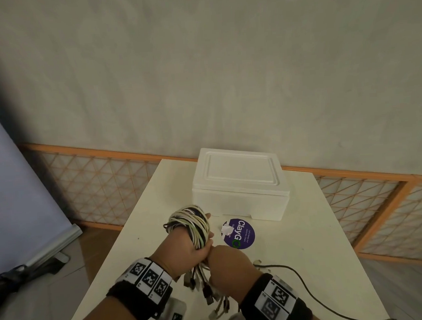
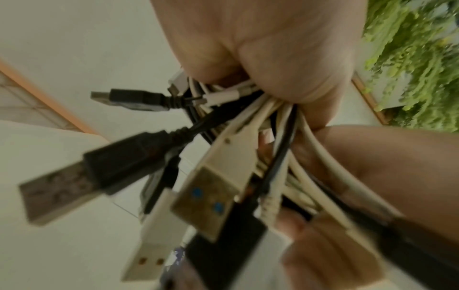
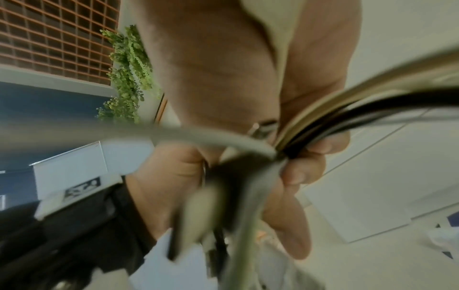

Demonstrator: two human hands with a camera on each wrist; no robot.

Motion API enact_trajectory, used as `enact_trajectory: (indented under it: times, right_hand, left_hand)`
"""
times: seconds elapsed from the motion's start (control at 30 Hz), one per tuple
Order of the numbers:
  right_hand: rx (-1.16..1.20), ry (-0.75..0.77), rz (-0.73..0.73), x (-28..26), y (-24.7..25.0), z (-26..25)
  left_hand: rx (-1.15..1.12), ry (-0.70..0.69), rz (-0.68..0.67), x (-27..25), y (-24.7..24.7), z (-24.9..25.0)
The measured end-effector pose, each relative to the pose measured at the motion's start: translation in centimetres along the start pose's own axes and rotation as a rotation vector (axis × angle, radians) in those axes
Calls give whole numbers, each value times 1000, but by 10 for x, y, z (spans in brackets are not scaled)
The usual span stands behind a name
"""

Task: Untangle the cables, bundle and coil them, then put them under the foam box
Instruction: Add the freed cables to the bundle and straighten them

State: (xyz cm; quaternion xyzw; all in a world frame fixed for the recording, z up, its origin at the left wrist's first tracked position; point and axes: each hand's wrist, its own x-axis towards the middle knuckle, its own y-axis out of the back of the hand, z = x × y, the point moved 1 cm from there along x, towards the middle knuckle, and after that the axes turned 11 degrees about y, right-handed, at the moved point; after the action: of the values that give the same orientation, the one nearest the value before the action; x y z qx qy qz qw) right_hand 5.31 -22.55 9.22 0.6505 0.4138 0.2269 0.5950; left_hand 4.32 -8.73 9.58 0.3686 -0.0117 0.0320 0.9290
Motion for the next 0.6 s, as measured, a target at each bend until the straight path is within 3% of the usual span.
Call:
enact_trajectory:
  times: [0.17, 0.33, 0.47, 0.6]
  right_hand:
    - [1, -43, 41, -3, -4, 3]
    - [9, -23, 36, -7, -6, 5]
    - [-10, 28, 3, -10, -3, -1]
    - [-49, 77, 19, -13, 7, 2]
  left_hand:
    - [337, -17, -54, 4, -2, -18]
    - [683, 89, -159, 12, -10, -33]
    - [577, 295, -200, 12, -21, -53]
    - [389, 276, -160, 7, -17, -43]
